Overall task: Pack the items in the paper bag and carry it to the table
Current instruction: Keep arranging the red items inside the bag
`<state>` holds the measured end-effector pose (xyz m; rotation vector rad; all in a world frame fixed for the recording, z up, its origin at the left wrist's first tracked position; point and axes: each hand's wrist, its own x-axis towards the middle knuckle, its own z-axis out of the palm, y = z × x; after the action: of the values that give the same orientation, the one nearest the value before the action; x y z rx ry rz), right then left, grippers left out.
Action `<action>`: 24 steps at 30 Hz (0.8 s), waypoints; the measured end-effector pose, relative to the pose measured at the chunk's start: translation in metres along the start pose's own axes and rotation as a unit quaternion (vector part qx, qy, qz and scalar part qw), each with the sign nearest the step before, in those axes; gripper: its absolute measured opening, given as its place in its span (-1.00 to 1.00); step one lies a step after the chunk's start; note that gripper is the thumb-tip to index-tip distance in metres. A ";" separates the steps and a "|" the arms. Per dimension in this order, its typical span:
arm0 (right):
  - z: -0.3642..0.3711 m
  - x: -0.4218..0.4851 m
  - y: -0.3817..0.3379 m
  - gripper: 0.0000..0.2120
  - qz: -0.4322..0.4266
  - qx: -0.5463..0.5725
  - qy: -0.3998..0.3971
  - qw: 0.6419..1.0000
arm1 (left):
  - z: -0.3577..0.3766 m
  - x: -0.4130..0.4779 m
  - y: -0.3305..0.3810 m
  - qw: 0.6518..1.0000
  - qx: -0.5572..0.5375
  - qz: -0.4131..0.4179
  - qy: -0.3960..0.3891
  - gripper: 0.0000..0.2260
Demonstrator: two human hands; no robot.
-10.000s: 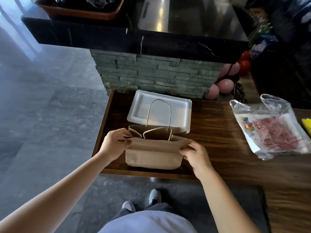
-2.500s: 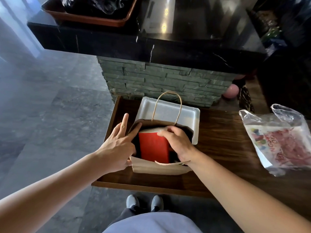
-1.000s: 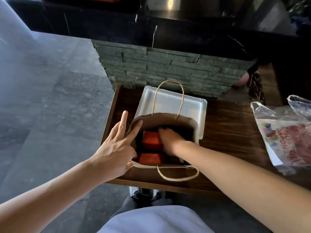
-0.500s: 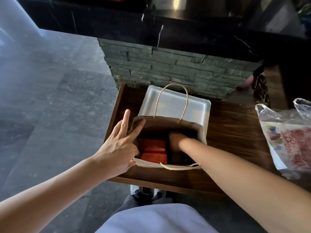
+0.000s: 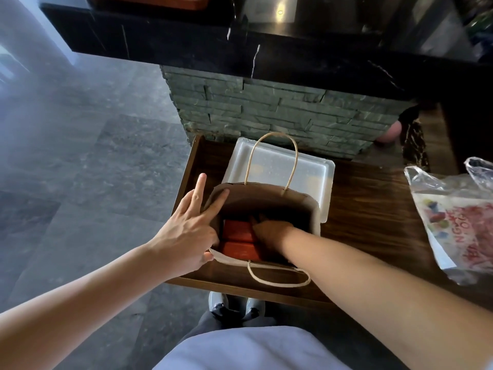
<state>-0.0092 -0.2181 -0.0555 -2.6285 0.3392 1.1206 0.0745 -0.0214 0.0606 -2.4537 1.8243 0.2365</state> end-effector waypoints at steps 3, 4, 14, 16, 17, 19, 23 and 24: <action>0.008 0.003 -0.002 -0.26 -0.009 -0.002 0.028 1.000 | 0.001 -0.002 -0.001 1.000 0.005 -0.010 0.001 -0.80; 0.011 0.003 -0.002 -0.25 -0.012 -0.004 0.032 0.999 | 0.001 -0.003 0.000 1.000 0.007 -0.010 0.001 -0.81; 0.005 0.014 -0.015 0.10 -0.047 0.095 -0.022 0.994 | 0.001 -0.004 0.003 1.000 0.003 -0.018 -0.011 -0.83; 0.016 0.016 -0.024 0.00 -0.055 0.070 0.038 0.995 | 0.002 -0.003 0.005 1.000 0.004 -0.021 -0.015 -0.84; 0.021 0.018 -0.027 -0.05 -0.058 0.054 0.064 0.995 | 0.002 -0.003 0.005 1.000 0.005 -0.023 -0.015 -0.84; 0.027 0.023 -0.031 -0.10 -0.055 0.042 0.088 0.994 | 0.002 -0.004 0.003 1.000 0.005 -0.027 -0.011 -0.84; 0.033 0.025 -0.028 -0.06 -0.047 0.108 0.076 0.990 | 0.002 -0.005 0.003 1.000 0.005 -0.027 -0.001 -0.84; 0.032 0.024 -0.025 -0.03 -0.048 0.137 0.072 0.987 | 0.002 -0.005 0.003 1.000 0.007 -0.026 0.000 -0.84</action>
<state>-0.0069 -0.1868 -0.0907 -2.4565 0.3635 0.7927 0.0700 -0.0175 0.0591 -2.4875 1.7517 0.2201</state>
